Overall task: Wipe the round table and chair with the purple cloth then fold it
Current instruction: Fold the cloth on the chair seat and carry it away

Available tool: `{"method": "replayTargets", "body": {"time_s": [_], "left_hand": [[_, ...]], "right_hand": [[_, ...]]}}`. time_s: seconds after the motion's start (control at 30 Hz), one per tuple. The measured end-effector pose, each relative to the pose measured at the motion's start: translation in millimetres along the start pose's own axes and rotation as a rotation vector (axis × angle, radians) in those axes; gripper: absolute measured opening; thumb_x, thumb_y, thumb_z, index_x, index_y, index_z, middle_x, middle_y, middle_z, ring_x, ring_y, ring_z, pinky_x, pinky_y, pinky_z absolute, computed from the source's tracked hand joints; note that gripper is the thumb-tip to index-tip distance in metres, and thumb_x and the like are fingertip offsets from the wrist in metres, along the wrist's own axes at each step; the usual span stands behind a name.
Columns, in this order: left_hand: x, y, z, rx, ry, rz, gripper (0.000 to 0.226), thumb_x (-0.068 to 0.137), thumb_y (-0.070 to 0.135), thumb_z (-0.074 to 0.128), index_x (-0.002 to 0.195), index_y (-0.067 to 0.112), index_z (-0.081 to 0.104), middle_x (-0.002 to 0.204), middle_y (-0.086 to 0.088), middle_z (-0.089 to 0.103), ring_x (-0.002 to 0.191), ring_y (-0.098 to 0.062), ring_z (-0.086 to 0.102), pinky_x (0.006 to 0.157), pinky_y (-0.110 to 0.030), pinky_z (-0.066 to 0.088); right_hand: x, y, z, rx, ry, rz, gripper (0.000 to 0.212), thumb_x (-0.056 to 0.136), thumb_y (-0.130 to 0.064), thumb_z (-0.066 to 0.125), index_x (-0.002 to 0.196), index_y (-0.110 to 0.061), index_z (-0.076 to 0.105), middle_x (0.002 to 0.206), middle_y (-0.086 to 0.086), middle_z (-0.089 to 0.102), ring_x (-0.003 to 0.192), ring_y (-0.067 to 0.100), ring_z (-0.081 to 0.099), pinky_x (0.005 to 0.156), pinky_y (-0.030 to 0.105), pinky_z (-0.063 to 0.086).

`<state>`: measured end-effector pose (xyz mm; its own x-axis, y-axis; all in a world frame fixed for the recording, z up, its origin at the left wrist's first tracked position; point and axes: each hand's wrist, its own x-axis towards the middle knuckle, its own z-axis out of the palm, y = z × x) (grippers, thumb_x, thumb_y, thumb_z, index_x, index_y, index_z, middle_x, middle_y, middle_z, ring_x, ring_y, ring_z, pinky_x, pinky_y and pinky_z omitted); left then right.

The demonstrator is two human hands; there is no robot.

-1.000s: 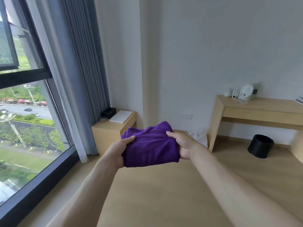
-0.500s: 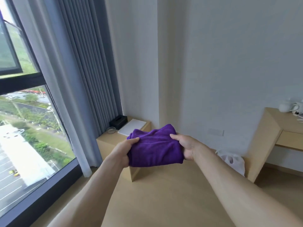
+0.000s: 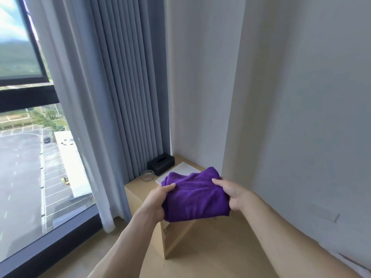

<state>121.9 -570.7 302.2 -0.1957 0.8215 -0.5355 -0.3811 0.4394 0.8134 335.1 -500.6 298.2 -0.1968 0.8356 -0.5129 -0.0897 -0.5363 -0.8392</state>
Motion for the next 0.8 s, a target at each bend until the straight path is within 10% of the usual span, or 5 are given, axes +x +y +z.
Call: {"method": "replayTargets", "body": {"time_s": [0.4, 0.8], "left_hand": [[212.5, 66.7, 78.1, -0.193, -0.004, 0.036, 0.04, 0.089, 0.015, 0.071, 0.125, 0.025, 0.058, 0.115, -0.016, 0.069, 0.099, -0.036, 0.071, 0.081, -0.049, 0.059], [372.1, 57.4, 91.3, -0.352, 0.333, -0.015, 0.035, 0.092, 0.016, 0.069, 0.121, 0.034, 0.062, 0.116, -0.011, 0.07, 0.104, -0.035, 0.069, 0.094, -0.055, 0.054]], "right_hand": [[217.9, -108.2, -32.1, -0.126, -0.076, 0.003, 0.031, 0.099, -0.025, 0.056, 0.13, -0.027, 0.058, 0.115, 0.009, 0.072, 0.103, 0.031, 0.07, 0.092, 0.054, 0.054], [452.0, -118.5, -17.3, -0.376, -0.33, 0.221, 0.027, 0.1, -0.023, 0.055, 0.127, -0.026, 0.058, 0.117, 0.008, 0.07, 0.105, 0.03, 0.069, 0.094, 0.053, 0.054]]}}
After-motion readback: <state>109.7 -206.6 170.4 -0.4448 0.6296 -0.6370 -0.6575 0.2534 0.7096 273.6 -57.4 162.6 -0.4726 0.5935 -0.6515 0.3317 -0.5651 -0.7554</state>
